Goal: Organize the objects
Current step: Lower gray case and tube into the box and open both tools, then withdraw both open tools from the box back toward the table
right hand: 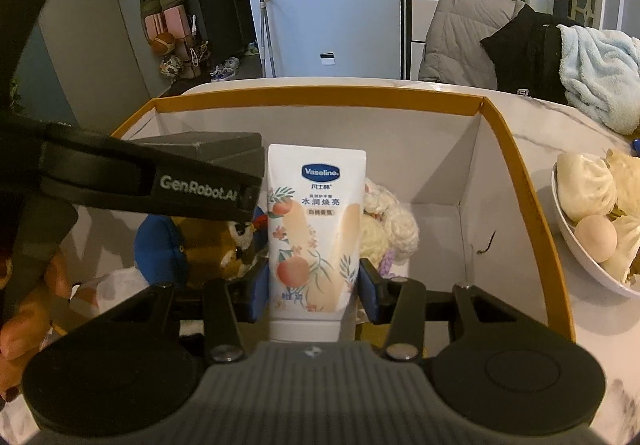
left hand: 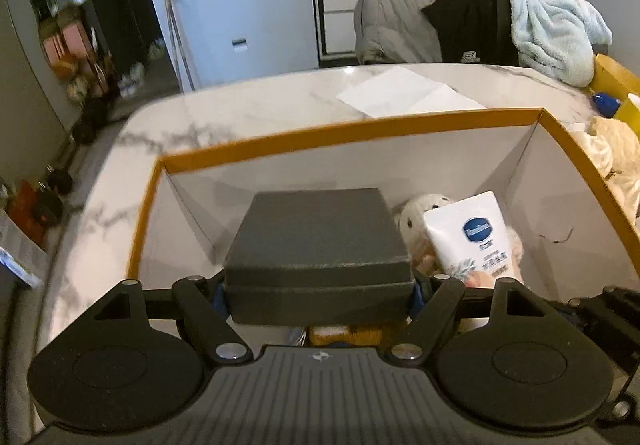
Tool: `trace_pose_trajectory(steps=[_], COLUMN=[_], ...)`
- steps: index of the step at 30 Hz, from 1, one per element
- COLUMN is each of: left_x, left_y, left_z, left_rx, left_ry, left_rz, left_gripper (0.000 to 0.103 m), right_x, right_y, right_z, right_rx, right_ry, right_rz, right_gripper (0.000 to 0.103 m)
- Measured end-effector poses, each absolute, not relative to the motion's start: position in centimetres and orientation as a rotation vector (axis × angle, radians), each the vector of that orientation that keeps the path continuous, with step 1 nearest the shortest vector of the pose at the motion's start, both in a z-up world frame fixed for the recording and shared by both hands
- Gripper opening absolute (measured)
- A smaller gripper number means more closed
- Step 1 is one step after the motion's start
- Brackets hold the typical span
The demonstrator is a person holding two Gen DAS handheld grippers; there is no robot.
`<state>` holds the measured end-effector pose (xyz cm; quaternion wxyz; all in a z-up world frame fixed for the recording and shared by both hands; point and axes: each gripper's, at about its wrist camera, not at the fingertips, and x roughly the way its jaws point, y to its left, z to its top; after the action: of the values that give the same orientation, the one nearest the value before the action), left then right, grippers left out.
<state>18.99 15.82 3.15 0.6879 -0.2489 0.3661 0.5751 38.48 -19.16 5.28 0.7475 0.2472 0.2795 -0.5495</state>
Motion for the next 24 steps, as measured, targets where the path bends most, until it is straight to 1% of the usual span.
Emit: trace_pose_trajectory(steps=[6, 10, 13, 14, 16, 24], left_x=[18.34, 18.45, 18.44, 18.46, 18.36, 18.45], left_y=[16.05, 15.82, 15.73, 15.72, 15.66, 15.09], left_z=[3.08, 3.1, 3.06, 3.05, 3.01, 3.24], left_rx=[-0.619, -0.606, -0.617, -0.765, -0.774, -0.777], left_ry=[0.798, 0.802, 0.795, 0.713, 0.709, 0.684], left_rz=[1.301, 1.307, 1.312, 1.565, 1.561, 1.57], left_gripper=[0.09, 0.09, 0.092, 0.093, 0.093, 0.093], right_x=[38.76, 39.03, 39.14, 39.14, 39.09, 38.86], right_y=[-19.28, -19.44, -19.32, -19.3, -19.21, -18.75], right_z=[5.16, 5.17, 5.31, 5.33, 5.32, 5.62], right_rx=[0.547, 0.555, 0.557, 0.558, 0.561, 0.561], right_ry=[0.61, 0.609, 0.604, 0.602, 0.596, 0.568], right_rz=[-1.212, -1.208, -1.206, -1.206, -1.205, -1.21], right_gripper=[0.049, 0.053, 0.053, 0.054, 0.059, 0.06])
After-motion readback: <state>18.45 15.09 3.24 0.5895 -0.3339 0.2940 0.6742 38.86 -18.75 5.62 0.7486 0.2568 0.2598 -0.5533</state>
